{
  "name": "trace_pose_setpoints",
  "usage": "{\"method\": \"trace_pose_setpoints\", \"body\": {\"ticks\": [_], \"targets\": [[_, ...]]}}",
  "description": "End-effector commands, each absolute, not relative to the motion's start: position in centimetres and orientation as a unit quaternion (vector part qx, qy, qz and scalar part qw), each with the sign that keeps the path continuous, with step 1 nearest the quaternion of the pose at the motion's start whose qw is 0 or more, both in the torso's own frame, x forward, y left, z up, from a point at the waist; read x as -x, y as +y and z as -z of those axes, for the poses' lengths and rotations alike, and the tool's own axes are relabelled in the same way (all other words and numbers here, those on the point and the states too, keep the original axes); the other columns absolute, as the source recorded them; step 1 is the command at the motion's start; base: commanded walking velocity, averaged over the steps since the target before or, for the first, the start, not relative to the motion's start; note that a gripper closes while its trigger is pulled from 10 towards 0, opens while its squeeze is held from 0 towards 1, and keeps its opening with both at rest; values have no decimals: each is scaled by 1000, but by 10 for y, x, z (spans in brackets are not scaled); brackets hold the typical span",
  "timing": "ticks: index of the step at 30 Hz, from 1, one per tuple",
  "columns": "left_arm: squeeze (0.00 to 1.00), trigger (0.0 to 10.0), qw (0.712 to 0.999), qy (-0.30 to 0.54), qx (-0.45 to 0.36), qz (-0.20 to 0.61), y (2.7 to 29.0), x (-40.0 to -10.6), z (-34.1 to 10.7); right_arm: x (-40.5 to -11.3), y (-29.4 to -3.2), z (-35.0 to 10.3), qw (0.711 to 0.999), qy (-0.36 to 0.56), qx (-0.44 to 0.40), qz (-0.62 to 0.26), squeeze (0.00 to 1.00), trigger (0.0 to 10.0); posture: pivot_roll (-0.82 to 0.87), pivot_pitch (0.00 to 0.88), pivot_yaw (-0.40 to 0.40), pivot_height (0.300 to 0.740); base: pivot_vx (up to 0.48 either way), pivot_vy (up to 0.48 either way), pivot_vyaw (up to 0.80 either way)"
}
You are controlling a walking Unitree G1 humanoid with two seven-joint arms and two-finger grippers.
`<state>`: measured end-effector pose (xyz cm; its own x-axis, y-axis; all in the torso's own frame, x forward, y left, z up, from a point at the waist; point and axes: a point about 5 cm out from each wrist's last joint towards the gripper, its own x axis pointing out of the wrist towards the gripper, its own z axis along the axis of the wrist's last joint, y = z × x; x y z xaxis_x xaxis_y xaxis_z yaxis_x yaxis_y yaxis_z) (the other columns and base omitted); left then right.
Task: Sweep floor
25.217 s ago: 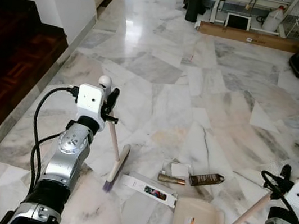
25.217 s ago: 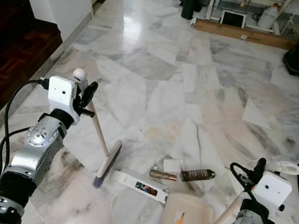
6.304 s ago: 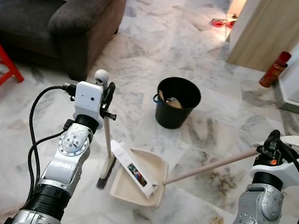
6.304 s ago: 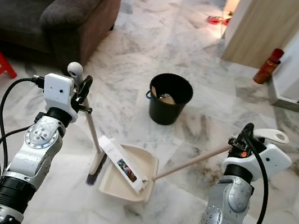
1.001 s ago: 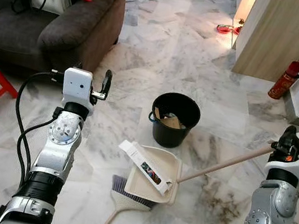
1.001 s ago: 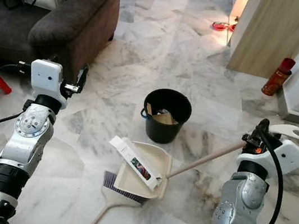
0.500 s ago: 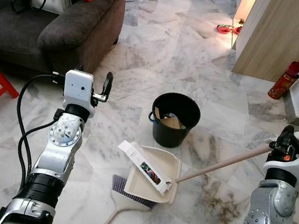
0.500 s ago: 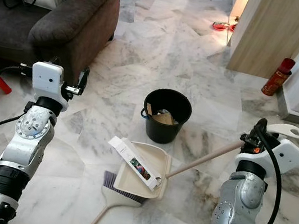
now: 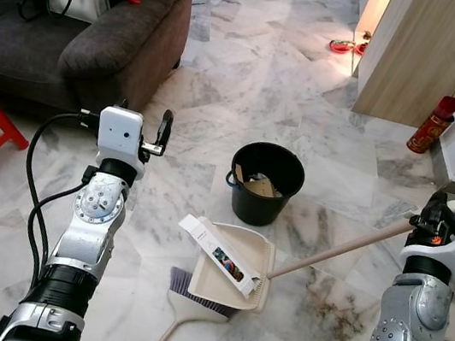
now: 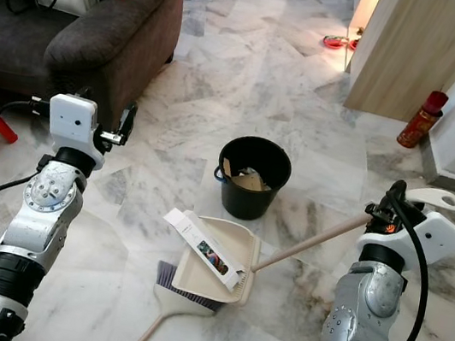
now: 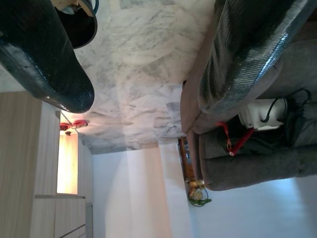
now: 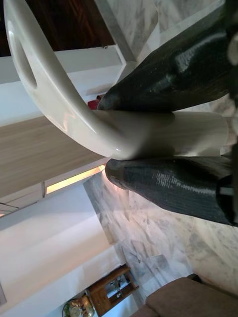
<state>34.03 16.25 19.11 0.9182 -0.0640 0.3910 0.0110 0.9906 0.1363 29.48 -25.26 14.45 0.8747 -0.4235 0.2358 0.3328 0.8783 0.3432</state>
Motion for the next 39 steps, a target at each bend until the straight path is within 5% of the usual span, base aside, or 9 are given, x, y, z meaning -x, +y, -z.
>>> {"method": "trace_pose_setpoints", "body": {"ticks": [1, 23, 39], "targets": [[0, 10000, 977, -201, -66, 25, 161, -338, -193, -296, -251, -156, 953, -178, -154, 189, 0, 10000, 88, 98, -13, 740, 0, 0, 0], [0, 10000, 977, -202, -63, 29, 161, -338, -195, -304, -257, -247, 911, -331, -176, 171, 0, 10000, 95, 107, -9, 740, 0, 0, 0], [0, 10000, 976, -206, -64, 26, 162, -337, -197, -310, -243, -248, 915, -324, -192, 147, 0, 10000, 105, 108, -11, 740, 0, 0, 0]]}}
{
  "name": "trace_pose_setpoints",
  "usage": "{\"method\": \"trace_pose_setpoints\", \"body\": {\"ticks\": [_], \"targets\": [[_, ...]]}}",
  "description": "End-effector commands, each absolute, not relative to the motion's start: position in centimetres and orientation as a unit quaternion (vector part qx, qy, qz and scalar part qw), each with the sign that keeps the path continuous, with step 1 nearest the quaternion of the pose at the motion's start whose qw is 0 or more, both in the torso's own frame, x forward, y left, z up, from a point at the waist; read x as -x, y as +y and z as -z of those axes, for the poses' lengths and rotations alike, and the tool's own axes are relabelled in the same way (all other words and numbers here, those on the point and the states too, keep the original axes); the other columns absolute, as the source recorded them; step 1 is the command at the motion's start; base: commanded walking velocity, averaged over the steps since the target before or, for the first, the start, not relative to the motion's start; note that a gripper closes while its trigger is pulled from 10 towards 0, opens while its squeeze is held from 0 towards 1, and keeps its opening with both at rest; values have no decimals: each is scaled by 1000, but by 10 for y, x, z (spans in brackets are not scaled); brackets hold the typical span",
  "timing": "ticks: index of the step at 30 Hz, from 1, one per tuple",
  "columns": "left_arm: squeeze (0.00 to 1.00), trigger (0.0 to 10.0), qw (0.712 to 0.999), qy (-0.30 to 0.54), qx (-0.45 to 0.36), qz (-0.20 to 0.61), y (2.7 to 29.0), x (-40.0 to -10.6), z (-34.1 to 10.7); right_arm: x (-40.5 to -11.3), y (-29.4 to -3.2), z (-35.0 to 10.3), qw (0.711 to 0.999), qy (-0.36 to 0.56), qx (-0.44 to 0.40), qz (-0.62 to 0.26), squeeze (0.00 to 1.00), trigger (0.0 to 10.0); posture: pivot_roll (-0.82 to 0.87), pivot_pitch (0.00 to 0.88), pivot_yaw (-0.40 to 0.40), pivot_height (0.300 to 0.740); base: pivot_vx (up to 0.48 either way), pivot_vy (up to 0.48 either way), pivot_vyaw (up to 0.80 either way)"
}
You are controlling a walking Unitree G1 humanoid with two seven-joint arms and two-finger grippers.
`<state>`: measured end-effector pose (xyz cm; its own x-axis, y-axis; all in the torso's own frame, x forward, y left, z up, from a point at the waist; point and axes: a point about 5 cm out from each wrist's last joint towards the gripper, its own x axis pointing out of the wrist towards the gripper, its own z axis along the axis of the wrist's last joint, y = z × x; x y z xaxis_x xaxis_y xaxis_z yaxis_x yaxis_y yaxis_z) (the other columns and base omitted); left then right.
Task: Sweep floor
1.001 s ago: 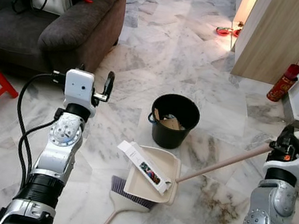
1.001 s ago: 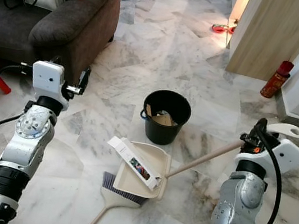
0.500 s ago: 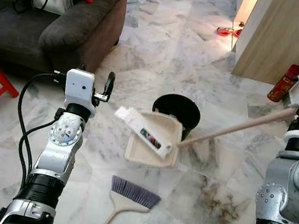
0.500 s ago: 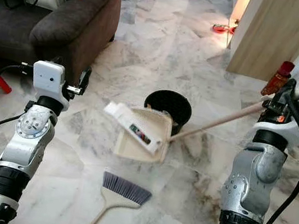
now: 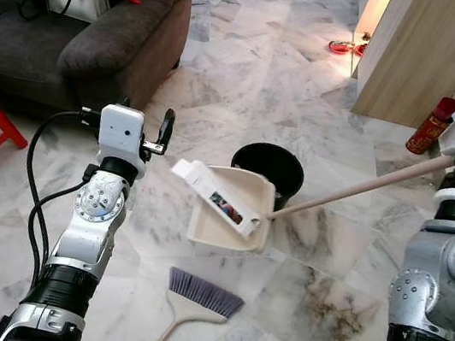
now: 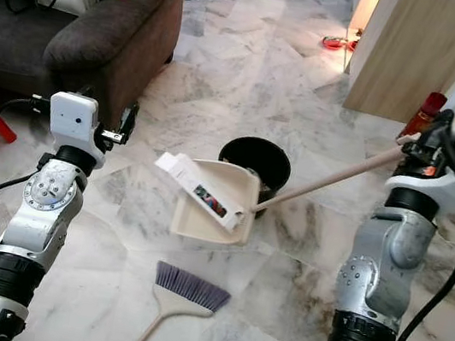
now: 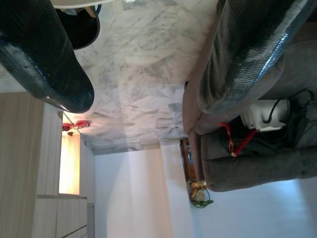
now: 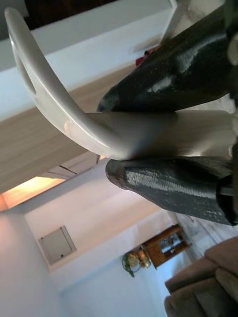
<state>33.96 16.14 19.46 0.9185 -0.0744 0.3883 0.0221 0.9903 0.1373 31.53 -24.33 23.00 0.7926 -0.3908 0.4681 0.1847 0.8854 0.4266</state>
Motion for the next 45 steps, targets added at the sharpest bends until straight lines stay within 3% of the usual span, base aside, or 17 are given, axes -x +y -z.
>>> {"method": "trace_pose_setpoints", "body": {"ticks": [1, 18, 45], "targets": [[0, 10000, 976, -206, -64, 26, 162, -337, -198, -310, -243, -248, 915, -324, -192, 147, 0, 10000, 105, 108, -11, 740, 0, 0, 0], [0, 10000, 976, -206, -65, 28, 162, -338, -199, -310, -242, -247, 914, -321, -197, 149, 0, 10000, 108, 137, -8, 740, 0, 0, 0], [0, 10000, 976, -208, -64, 22, 163, -337, -200, -313, -239, -250, 915, -321, -199, 142, 0, 10000, 111, 136, -16, 740, 249, 0, 0]]}}
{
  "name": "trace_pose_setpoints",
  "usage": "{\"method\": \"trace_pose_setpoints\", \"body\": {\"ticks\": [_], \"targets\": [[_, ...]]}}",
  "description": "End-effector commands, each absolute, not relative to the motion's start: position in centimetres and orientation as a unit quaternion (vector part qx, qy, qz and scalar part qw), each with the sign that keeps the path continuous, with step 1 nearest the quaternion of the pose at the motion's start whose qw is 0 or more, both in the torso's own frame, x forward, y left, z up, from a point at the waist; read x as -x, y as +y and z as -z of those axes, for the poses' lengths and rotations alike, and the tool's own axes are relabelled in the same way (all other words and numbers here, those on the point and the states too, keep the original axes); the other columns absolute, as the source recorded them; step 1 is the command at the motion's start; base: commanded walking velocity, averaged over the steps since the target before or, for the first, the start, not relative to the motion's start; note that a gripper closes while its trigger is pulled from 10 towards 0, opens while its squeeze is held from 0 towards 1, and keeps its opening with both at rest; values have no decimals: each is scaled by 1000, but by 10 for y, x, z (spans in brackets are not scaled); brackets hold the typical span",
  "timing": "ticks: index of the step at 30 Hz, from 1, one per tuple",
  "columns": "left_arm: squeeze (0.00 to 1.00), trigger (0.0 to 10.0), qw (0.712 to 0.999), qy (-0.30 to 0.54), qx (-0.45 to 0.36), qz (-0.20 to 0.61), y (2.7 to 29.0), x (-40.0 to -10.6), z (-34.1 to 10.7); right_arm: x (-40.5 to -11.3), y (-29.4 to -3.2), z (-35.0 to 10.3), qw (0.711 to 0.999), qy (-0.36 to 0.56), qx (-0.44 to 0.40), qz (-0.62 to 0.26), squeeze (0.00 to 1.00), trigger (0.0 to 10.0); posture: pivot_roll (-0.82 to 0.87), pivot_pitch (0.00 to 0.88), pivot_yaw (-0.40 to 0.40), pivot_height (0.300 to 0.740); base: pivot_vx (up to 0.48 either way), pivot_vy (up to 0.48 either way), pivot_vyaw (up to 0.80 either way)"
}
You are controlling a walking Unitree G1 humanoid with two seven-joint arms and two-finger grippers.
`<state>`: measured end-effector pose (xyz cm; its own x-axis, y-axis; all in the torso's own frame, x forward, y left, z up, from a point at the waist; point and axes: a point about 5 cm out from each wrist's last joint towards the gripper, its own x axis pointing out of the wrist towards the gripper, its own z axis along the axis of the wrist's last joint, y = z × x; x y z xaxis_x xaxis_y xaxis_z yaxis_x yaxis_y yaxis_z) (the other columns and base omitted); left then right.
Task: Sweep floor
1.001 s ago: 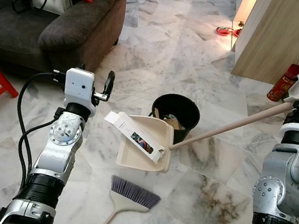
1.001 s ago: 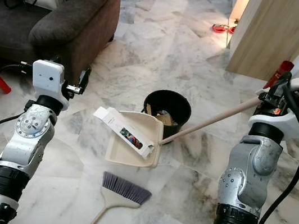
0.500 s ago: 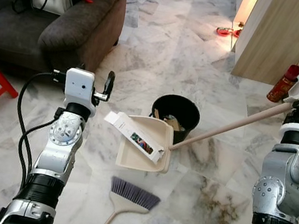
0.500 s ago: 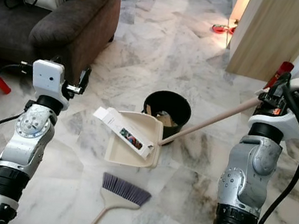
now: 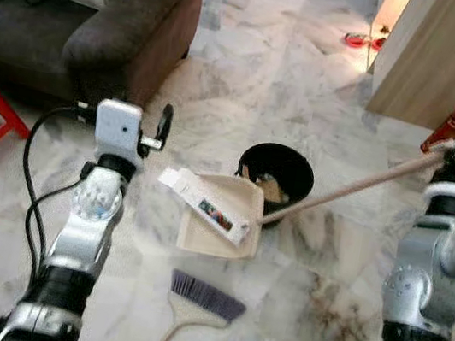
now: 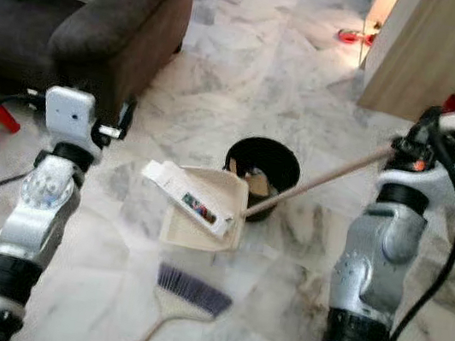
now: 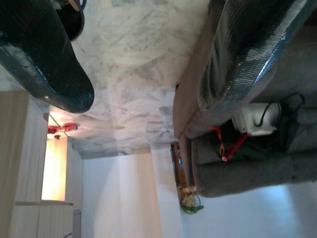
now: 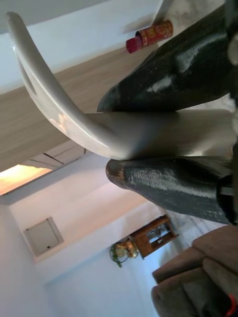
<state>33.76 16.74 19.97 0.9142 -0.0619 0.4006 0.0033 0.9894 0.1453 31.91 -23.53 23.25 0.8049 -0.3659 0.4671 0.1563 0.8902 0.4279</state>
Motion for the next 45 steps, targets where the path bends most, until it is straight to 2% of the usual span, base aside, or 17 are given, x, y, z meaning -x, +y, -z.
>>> {"method": "trace_pose_setpoints", "body": {"ticks": [1, 10, 45], "targets": [[0, 10000, 976, -208, -65, 22, 163, -336, -200, -313, -239, -250, 915, -321, -200, 141, 0, 10000, 111, 136, -16, 740, 262, 0, 0], [0, 10000, 975, -209, -64, 22, 163, -336, -201, -315, -238, -250, 915, -318, -208, 134, 0, 10000, 112, 133, -18, 740, 263, 0, -238], [0, 10000, 973, -221, -60, 17, 164, -336, -207, -316, -232, -261, 911, -333, -210, 121, 0, 10000, 118, 124, -26, 740, 263, 0, 0]]}}
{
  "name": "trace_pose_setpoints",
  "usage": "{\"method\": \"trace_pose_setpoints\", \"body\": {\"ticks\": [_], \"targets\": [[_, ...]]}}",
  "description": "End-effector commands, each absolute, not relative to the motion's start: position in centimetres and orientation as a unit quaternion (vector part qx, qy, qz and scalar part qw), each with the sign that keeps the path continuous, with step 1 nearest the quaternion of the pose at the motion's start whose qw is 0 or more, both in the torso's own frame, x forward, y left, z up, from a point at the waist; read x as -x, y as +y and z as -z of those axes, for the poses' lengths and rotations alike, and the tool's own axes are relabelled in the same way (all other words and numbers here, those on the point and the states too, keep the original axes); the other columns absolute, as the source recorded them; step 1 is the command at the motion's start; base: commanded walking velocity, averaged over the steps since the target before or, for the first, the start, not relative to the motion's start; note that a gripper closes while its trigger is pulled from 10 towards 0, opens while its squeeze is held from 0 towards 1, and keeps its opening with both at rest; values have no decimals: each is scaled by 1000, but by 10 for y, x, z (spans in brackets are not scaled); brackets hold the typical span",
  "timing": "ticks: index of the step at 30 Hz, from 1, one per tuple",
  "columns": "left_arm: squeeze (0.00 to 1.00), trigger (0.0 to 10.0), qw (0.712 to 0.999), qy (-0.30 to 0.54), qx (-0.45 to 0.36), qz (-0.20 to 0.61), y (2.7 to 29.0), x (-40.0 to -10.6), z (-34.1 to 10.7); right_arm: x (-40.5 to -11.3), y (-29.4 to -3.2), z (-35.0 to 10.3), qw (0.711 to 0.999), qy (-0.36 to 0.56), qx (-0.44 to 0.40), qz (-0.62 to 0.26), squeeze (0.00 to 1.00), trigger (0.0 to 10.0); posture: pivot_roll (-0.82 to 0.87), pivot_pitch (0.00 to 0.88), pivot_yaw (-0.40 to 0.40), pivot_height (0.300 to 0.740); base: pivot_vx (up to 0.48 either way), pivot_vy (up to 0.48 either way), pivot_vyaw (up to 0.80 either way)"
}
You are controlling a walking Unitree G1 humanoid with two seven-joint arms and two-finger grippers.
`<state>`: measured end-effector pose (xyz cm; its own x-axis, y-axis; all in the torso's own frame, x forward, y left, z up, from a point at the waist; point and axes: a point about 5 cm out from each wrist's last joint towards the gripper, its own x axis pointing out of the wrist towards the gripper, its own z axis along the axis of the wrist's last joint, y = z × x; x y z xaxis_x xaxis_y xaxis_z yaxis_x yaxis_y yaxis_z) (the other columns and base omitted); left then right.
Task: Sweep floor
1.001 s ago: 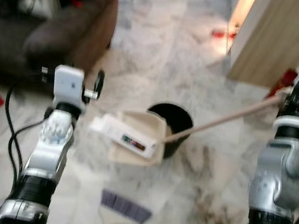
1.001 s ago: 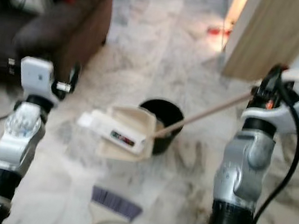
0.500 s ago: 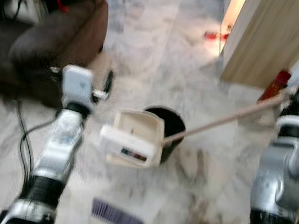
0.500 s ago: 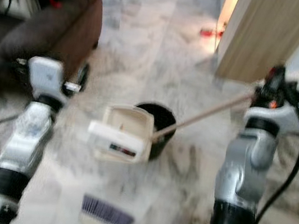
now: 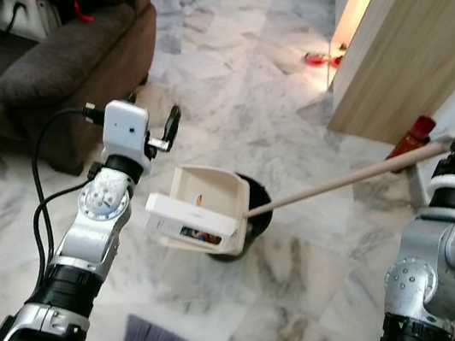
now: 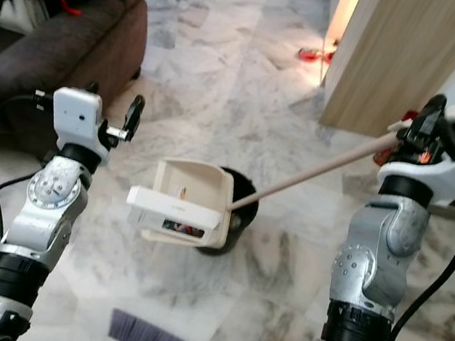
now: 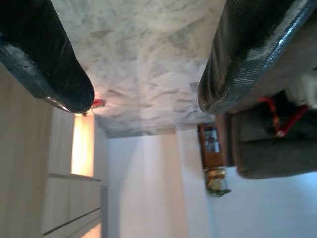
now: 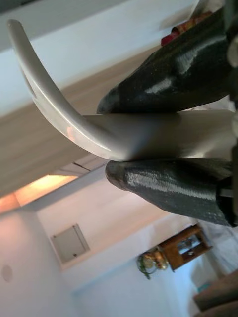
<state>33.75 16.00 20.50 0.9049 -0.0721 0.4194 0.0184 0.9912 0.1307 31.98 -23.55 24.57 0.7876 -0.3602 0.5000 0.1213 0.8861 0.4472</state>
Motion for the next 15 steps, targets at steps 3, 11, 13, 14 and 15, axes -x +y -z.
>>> {"method": "trace_pose_setpoints", "body": {"ticks": [3, 11, 13, 14, 15], "targets": [[0, 10000, 973, -222, -60, 16, 164, -336, -208, -316, -232, -261, 911, -333, -211, 120, 0, 10000, 118, 125, -26, 740, 262, 0, 0], [0, 10000, 972, -226, -61, 14, 166, -336, -211, -316, -231, -260, 911, -331, -213, 118, 0, 10000, 122, 128, -26, 740, 263, 0, 0], [0, 10000, 972, -226, -61, 13, 166, -336, -211, -316, -231, -260, 911, -332, -213, 118, 0, 10000, 124, 128, -25, 740, 264, 0, 0], [0, 10000, 972, -226, -61, 13, 166, -336, -211, -316, -230, -260, 911, -332, -214, 118, 0, 10000, 124, 128, -25, 740, 266, 0, 0], [0, 10000, 972, -227, -62, 14, 166, -336, -212, -316, -230, -260, 911, -332, -214, 118, 0, 10000, 126, 128, -24, 740, 262, 0, 0]]}}
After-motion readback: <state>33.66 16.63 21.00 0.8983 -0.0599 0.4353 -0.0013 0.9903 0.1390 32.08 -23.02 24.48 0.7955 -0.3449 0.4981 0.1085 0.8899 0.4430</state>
